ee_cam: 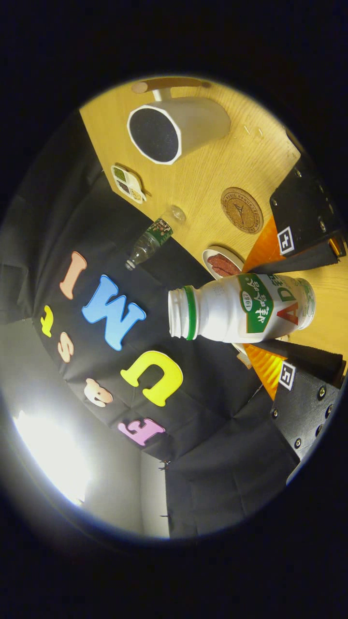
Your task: Take the bottle from table, then pour the juice into the cup, finally place the bottle on the coaster
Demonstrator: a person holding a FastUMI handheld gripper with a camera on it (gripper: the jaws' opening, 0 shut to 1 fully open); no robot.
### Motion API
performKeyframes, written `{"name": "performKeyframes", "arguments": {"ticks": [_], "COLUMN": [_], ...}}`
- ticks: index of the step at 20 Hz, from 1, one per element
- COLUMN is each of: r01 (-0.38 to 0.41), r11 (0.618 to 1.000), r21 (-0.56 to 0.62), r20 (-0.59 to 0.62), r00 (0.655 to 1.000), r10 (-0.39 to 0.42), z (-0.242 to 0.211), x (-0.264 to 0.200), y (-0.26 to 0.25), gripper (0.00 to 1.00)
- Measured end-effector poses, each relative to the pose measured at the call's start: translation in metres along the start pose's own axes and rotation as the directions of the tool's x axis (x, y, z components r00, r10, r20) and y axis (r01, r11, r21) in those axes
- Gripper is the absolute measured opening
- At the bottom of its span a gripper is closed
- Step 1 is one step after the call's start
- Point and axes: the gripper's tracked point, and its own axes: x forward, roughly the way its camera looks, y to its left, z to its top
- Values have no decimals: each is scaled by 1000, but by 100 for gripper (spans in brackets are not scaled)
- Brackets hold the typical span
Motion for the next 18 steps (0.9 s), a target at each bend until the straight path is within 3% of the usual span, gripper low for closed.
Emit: {"name": "performKeyframes", "arguments": {"ticks": [9, 18], "r01": [16, -15], "r11": [977, 914], "r21": [211, 406], "r20": [55, 114], "r00": [998, 993], "r10": [-28, -34], "z": [29, 59], "x": [-2, -9], "y": [-13, -25], "gripper": [65, 65]}}
